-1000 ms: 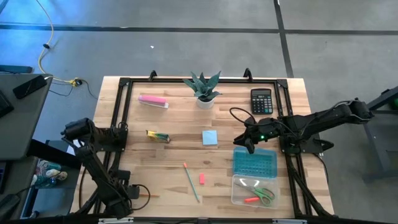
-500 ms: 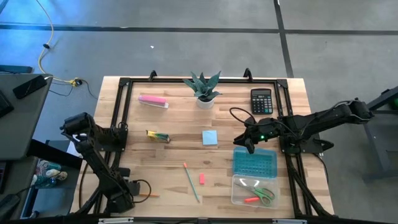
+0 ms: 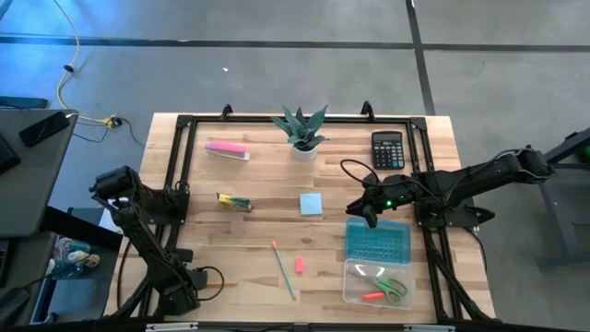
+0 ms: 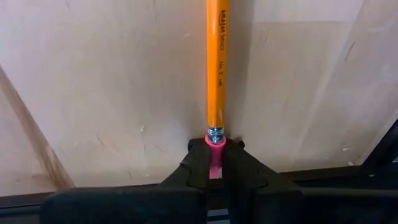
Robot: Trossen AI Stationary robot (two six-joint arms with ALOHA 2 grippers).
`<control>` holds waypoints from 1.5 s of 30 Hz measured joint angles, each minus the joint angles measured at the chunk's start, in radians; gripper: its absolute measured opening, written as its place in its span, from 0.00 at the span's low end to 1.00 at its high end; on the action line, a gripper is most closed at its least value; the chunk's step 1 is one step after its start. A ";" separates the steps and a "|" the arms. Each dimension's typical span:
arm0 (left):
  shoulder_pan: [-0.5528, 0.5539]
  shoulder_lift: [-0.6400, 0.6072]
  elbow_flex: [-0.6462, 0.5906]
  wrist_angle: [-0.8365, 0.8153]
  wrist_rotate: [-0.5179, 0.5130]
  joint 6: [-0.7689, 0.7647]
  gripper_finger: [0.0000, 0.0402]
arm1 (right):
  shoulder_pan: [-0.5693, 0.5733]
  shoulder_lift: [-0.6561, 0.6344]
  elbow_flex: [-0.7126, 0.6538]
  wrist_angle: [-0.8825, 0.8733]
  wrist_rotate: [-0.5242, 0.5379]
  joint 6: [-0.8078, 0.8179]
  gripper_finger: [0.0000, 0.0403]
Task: Pack school essentials
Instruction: Put the orange pencil into the blue supply box
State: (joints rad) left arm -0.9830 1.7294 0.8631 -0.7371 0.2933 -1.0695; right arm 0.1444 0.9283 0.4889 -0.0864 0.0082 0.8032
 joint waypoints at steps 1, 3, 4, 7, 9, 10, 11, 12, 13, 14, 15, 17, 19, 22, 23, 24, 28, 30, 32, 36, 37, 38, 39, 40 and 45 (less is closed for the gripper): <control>0.000 -0.006 -0.001 0.002 -0.004 0.000 0.04 | 0.000 0.000 0.000 0.000 0.000 0.001 0.24; -0.001 -0.026 -0.002 0.004 -0.014 0.000 0.05 | 0.000 0.000 0.000 0.000 0.000 0.001 0.24; -0.001 -0.035 -0.004 0.005 -0.022 0.000 0.05 | 0.000 0.000 0.000 0.000 0.000 0.003 0.24; 0.011 -0.073 -0.004 0.019 -0.051 0.000 0.04 | 0.000 0.000 0.000 0.000 0.000 0.006 0.24; 0.026 -0.106 -0.003 0.013 -0.058 0.000 0.04 | 0.000 0.000 0.000 0.000 0.000 0.007 0.24; 0.036 -0.121 -0.003 0.008 -0.060 0.000 0.04 | 0.000 0.000 0.000 0.000 0.000 0.007 0.24; 0.049 -0.135 -0.003 0.006 -0.060 0.001 0.04 | 0.000 0.000 0.000 0.000 0.000 0.007 0.24; 0.065 -0.149 -0.003 0.004 -0.061 0.009 0.04 | 0.000 0.000 0.000 0.000 0.000 0.007 0.24; 0.083 -0.164 -0.003 0.000 -0.062 0.021 0.04 | 0.000 0.000 0.000 0.000 0.000 0.008 0.24; 0.101 -0.179 -0.003 -0.006 -0.076 0.035 0.04 | 0.000 0.000 0.000 0.000 0.000 0.007 0.24; 0.122 -0.193 -0.003 -0.012 -0.092 0.048 0.04 | 0.000 0.000 0.000 0.001 0.000 0.008 0.24; 0.167 -0.218 -0.002 -0.022 -0.120 0.076 0.04 | 0.000 0.000 0.000 0.001 0.000 0.007 0.24; 0.221 -0.236 -0.002 -0.024 -0.135 0.117 0.04 | 0.000 0.000 0.000 0.001 0.000 0.008 0.24; 0.307 -0.265 0.000 -0.026 -0.175 0.198 0.04 | 0.000 0.000 0.000 0.010 0.000 0.008 0.24; 0.339 -0.269 0.000 -0.024 -0.184 0.236 0.04 | 0.000 0.000 0.000 0.017 0.000 0.008 0.24; 0.370 -0.270 0.000 -0.026 -0.194 0.270 0.04 | 0.000 0.000 0.000 0.024 0.000 0.008 0.24; 0.498 -0.272 0.000 -0.022 -0.218 0.390 0.04 | 0.000 0.000 0.000 0.058 -0.001 0.004 0.24; 0.558 -0.272 0.000 -0.008 -0.223 0.457 0.04 | 0.000 0.000 0.000 0.075 -0.009 0.002 0.24; 0.613 -0.272 0.000 0.009 -0.234 0.506 0.04 | 0.000 0.000 0.000 0.089 -0.010 0.003 0.24; 0.717 -0.272 0.008 0.065 -0.263 0.572 0.04 | 0.000 0.000 0.000 0.108 -0.012 0.000 0.24; 0.740 -0.272 0.015 0.084 -0.270 0.582 0.04 | 0.000 0.000 0.000 0.110 -0.012 0.000 0.24; 0.762 -0.272 0.021 0.109 -0.276 0.590 0.04 | 0.000 0.000 0.000 0.112 -0.012 0.000 0.25; 0.783 -0.272 0.025 0.135 -0.281 0.597 0.04 | 0.000 0.000 0.000 0.113 -0.012 0.000 0.25; 0.802 -0.272 0.028 0.161 -0.283 0.603 0.04 | 0.000 0.000 0.000 0.116 -0.012 0.000 0.25; 0.867 -0.273 0.042 0.249 -0.282 0.659 0.04 | 0.000 0.000 0.000 0.172 0.018 -0.004 0.30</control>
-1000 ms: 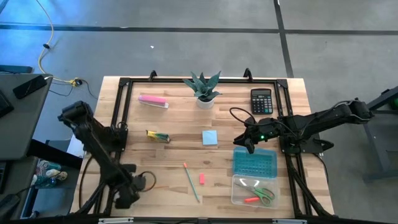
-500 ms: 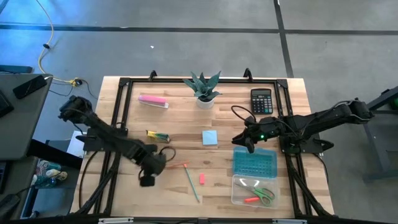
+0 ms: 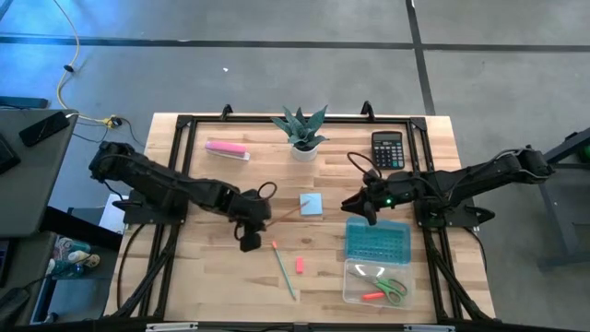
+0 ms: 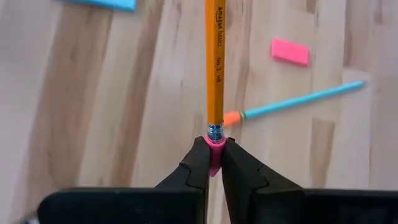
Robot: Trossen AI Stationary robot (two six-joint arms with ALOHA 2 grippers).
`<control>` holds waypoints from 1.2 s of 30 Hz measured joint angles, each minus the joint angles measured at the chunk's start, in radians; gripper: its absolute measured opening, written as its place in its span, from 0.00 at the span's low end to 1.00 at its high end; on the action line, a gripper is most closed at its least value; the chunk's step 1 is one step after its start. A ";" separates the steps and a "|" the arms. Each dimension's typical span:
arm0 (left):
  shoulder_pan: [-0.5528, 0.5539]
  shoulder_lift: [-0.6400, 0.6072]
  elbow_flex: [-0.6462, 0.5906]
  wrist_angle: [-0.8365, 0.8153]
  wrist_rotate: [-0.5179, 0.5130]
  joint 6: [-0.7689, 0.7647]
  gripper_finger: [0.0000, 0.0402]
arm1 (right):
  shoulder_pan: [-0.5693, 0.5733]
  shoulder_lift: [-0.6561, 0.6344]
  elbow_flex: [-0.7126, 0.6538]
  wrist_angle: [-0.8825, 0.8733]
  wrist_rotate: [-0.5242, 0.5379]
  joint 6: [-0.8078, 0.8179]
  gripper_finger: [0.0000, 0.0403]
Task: Pack school essentials
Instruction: Put the orange pencil into the blue supply box
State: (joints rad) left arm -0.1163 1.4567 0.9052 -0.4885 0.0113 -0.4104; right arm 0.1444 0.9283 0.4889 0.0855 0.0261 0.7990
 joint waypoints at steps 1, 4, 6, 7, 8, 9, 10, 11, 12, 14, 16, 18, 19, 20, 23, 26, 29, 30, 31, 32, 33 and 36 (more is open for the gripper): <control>0.008 0.000 0.000 0.006 0.000 0.015 0.04 | 0.000 0.000 0.000 0.014 0.013 -0.014 0.32; 0.031 0.000 0.001 0.020 0.000 0.054 0.04 | 0.000 0.000 0.000 0.062 0.065 -0.056 0.38; 0.048 0.000 0.001 0.017 0.003 0.094 0.04 | 0.000 0.000 0.000 0.093 0.104 -0.099 0.41; 0.059 0.000 0.001 0.015 0.005 0.119 0.04 | 0.000 0.000 0.000 0.111 0.124 -0.123 0.42; 0.073 0.000 0.001 0.016 0.010 0.147 0.04 | 0.000 0.000 0.000 0.131 0.144 -0.147 0.42; 0.087 0.000 0.001 0.017 0.013 0.166 0.04 | 0.000 0.001 0.000 0.148 0.162 -0.173 0.43; 0.103 0.000 0.001 0.018 0.016 0.182 0.04 | 0.000 0.003 0.000 0.165 0.173 -0.202 0.43; 0.119 0.000 0.001 0.022 0.021 0.193 0.04 | 0.000 0.005 0.000 0.180 0.179 -0.229 0.43; 0.134 0.000 0.001 0.027 0.027 0.200 0.04 | 0.000 0.009 0.000 0.194 0.184 -0.253 0.43; 0.162 0.000 0.001 0.044 0.030 0.212 0.04 | 0.000 0.019 0.000 0.226 0.194 -0.285 0.43; 0.189 0.000 0.001 0.068 0.030 0.212 0.04 | 0.000 0.033 0.000 0.249 0.213 -0.304 0.43; 0.213 0.000 0.001 0.111 0.036 0.193 0.04 | 0.000 0.053 0.000 0.287 0.229 -0.310 0.43; 0.222 0.000 0.001 0.138 0.042 0.174 0.04 | 0.000 0.065 0.000 0.302 0.235 -0.310 0.43; 0.229 0.000 0.001 0.169 0.049 0.152 0.04 | 0.000 0.077 0.000 0.317 0.242 -0.311 0.43; 0.236 0.000 0.001 0.276 0.063 0.091 0.04 | 0.000 0.123 0.000 0.374 0.264 -0.312 0.43; 0.232 0.000 0.001 0.383 0.064 0.028 0.04 | 0.000 0.171 0.000 0.468 0.285 -0.350 0.43; 0.234 0.000 0.001 0.486 0.060 -0.027 0.04 | 0.000 0.216 0.000 0.590 0.303 -0.408 0.43; 0.234 0.000 0.001 0.519 0.059 -0.041 0.04 | -0.001 0.229 0.000 0.632 0.309 -0.426 0.43; 0.234 0.000 0.001 0.550 0.058 -0.053 0.04 | -0.001 0.242 0.000 0.667 0.312 -0.442 0.43; 0.233 0.000 0.001 0.580 0.056 -0.065 0.04 | -0.001 0.257 0.000 0.708 0.313 -0.457 0.43; 0.231 0.000 0.001 0.604 0.056 -0.076 0.04 | -0.003 0.269 0.000 0.739 0.314 -0.464 0.43; 0.222 0.000 0.001 0.652 0.056 -0.085 0.04 | -0.019 0.301 0.007 0.790 0.312 -0.465 0.43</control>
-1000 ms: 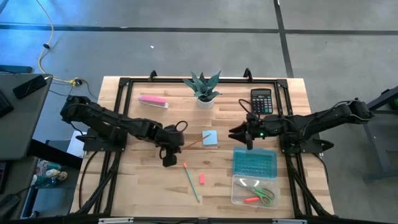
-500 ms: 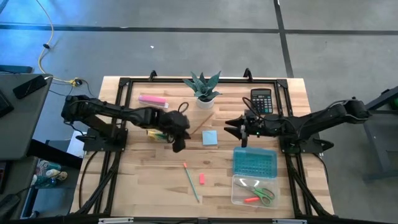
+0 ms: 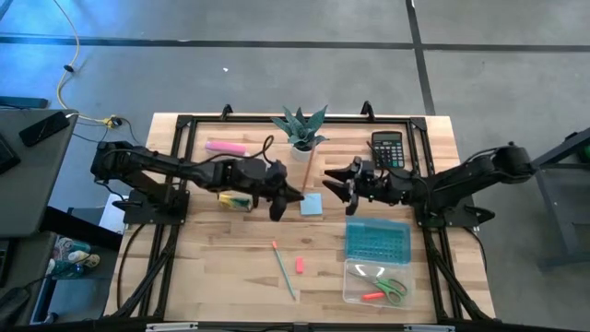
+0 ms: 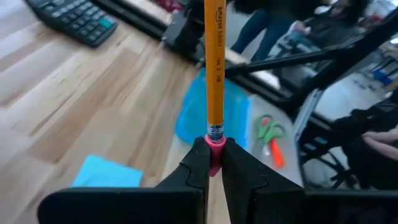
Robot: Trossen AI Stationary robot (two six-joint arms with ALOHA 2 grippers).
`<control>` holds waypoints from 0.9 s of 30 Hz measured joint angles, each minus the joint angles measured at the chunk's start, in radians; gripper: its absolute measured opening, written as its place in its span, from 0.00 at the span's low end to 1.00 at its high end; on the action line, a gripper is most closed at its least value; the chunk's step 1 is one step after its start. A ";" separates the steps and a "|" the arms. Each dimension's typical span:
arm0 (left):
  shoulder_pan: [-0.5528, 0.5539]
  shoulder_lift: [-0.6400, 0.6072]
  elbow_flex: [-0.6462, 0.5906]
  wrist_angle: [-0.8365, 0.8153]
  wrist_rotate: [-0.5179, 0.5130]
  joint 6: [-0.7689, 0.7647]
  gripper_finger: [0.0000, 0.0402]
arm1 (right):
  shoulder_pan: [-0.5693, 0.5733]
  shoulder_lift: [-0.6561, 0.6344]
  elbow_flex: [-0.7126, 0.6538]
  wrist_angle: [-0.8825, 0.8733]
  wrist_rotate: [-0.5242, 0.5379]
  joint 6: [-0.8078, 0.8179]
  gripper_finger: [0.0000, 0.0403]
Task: Pack school essentials
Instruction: Put the orange pencil into the blue supply box
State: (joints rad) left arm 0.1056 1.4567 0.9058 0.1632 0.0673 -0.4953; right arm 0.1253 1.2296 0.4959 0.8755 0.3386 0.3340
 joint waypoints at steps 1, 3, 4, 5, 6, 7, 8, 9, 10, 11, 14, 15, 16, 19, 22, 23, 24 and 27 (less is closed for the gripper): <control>-0.005 0.000 0.000 0.008 0.000 0.000 0.04 | -0.007 0.010 0.008 0.000 0.000 0.000 0.43; -0.013 0.000 0.000 0.016 0.000 0.000 0.04 | -0.024 0.030 0.031 0.000 -0.011 -0.001 0.43; -0.017 0.000 0.000 0.016 0.000 0.000 0.04 | -0.031 0.039 0.045 0.002 -0.023 0.000 0.43; -0.022 0.000 0.000 0.015 -0.001 0.000 0.04 | -0.039 0.047 0.060 0.002 -0.037 0.002 0.43; -0.027 0.000 0.000 0.015 -0.005 0.000 0.04 | -0.047 0.057 0.076 0.001 -0.056 0.004 0.43; -0.030 0.000 0.000 0.015 -0.010 0.000 0.04 | -0.054 0.067 0.093 0.000 -0.075 0.003 0.43; -0.035 0.000 0.000 0.014 -0.018 0.000 0.04 | -0.058 0.075 0.108 -0.001 -0.093 0.002 0.43; -0.039 0.000 0.000 0.014 -0.031 0.000 0.04 | -0.062 0.083 0.122 -0.001 -0.108 0.001 0.43; -0.043 0.000 0.000 0.013 -0.041 0.001 0.04 | -0.066 0.093 0.137 -0.002 -0.115 0.003 0.43; -0.043 0.000 0.000 0.012 -0.047 0.005 0.04 | -0.070 0.102 0.150 -0.007 -0.119 0.006 0.43; -0.044 0.000 0.000 0.012 -0.050 0.006 0.04 | -0.082 0.126 0.187 -0.045 -0.138 0.033 0.43; -0.044 0.000 0.000 0.012 -0.050 0.007 0.04 | -0.087 0.137 0.198 -0.054 -0.155 0.049 0.43; -0.044 0.000 0.000 0.012 -0.052 0.008 0.04 | -0.090 0.146 0.207 -0.064 -0.171 0.062 0.43; -0.044 0.000 0.000 0.012 -0.053 0.008 0.04 | -0.095 0.186 0.244 -0.082 -0.198 0.093 0.43; -0.044 0.000 0.000 0.012 -0.054 0.008 0.04 | -0.094 0.215 0.273 -0.093 -0.201 0.088 0.41; -0.044 0.000 0.000 0.012 -0.055 0.008 0.04 | -0.094 0.218 0.277 -0.096 -0.201 0.087 0.39; -0.044 0.000 0.000 0.012 -0.057 0.008 0.04 | -0.094 0.219 0.280 -0.100 -0.201 0.086 0.37; -0.044 0.000 0.000 0.008 -0.057 0.018 0.04 | -0.094 0.219 0.284 -0.109 -0.201 0.084 0.29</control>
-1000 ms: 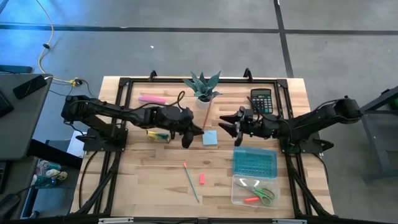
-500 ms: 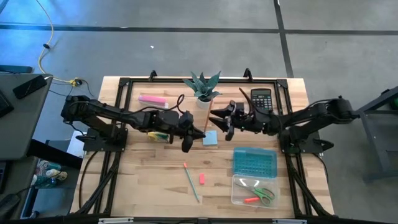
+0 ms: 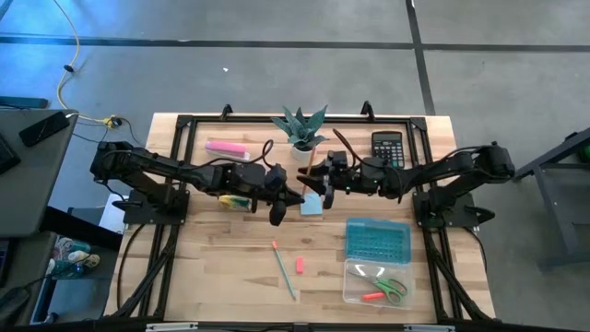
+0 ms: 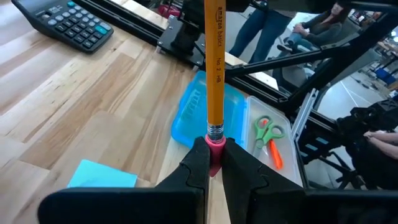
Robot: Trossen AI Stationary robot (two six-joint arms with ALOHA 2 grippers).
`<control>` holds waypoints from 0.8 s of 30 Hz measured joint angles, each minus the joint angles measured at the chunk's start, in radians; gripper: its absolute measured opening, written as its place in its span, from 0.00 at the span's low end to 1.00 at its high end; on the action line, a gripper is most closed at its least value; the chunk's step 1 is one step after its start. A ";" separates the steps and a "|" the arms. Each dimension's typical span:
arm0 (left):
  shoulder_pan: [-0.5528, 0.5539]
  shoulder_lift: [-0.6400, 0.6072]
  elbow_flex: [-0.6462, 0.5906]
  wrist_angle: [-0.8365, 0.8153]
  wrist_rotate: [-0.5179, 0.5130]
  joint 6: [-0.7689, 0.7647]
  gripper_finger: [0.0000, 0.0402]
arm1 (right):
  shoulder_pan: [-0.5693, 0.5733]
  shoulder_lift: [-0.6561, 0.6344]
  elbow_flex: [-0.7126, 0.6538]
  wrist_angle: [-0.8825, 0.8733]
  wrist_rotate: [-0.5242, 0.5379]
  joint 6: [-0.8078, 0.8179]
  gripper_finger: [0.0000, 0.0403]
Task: Pack school essentials
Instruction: Put the orange pencil into the blue supply box
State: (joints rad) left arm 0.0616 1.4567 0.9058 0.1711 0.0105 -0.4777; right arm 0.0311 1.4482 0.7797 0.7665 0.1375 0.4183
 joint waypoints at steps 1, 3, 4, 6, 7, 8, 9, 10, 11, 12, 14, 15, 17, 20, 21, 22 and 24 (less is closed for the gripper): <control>0.000 0.000 0.000 -0.002 0.000 0.008 0.04 | 0.000 -0.001 -0.002 -0.004 0.000 0.000 0.27; 0.000 0.000 0.000 -0.004 -0.004 0.014 0.04 | 0.000 -0.002 -0.002 -0.007 0.000 0.000 0.24; 0.000 0.000 0.000 -0.007 -0.007 0.015 0.04 | 0.000 -0.003 -0.002 -0.007 0.000 0.001 0.22; 0.000 0.000 0.000 -0.016 -0.018 0.015 0.04 | 0.000 -0.003 -0.002 -0.008 0.000 0.003 0.19; 0.000 0.000 0.000 -0.023 -0.022 0.015 0.04 | 0.000 -0.003 -0.002 -0.009 0.000 0.003 0.17; 0.000 0.000 0.000 -0.026 -0.023 0.016 0.04 | 0.000 -0.003 -0.002 -0.010 0.000 0.003 0.15; 0.000 0.000 0.000 -0.026 -0.023 0.016 0.04 | 0.000 -0.003 -0.002 -0.011 0.000 0.003 0.13; 0.000 0.000 0.000 -0.027 -0.023 0.018 0.04 | 0.000 -0.003 -0.002 -0.014 0.000 0.003 0.10; 0.000 0.000 0.000 -0.026 -0.023 0.021 0.04 | 0.000 -0.003 -0.002 -0.018 0.000 0.003 0.07; 0.000 0.000 0.000 -0.027 -0.023 0.024 0.04 | 0.000 -0.003 -0.002 -0.023 0.000 0.005 0.05; 0.000 0.000 0.000 -0.029 -0.025 0.029 0.05 | 0.001 -0.004 -0.002 -0.026 0.003 0.006 0.02; 0.001 0.000 0.000 -0.029 -0.025 0.029 0.05 | 0.001 -0.004 -0.002 -0.027 0.002 0.007 0.02; 0.002 0.000 0.000 -0.029 -0.025 0.029 0.06 | 0.000 -0.004 -0.002 -0.032 0.002 0.026 0.03; 0.003 0.000 0.000 -0.029 -0.025 0.028 0.07 | 0.000 -0.004 -0.002 -0.037 0.002 0.037 0.03; 0.003 0.000 0.000 -0.029 -0.025 0.028 0.08 | 0.000 -0.004 -0.002 -0.039 0.002 0.036 0.02; 0.003 0.000 0.000 -0.030 -0.025 0.028 0.08 | 0.000 -0.004 -0.002 -0.041 0.002 0.036 0.02; 0.003 0.000 0.000 -0.030 -0.025 0.021 0.09 | 0.000 -0.004 -0.002 -0.045 0.002 0.038 0.01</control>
State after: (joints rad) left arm 0.0650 1.4570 0.9058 0.1406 -0.0150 -0.4570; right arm 0.0315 1.4437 0.7773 0.7217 0.1394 0.4560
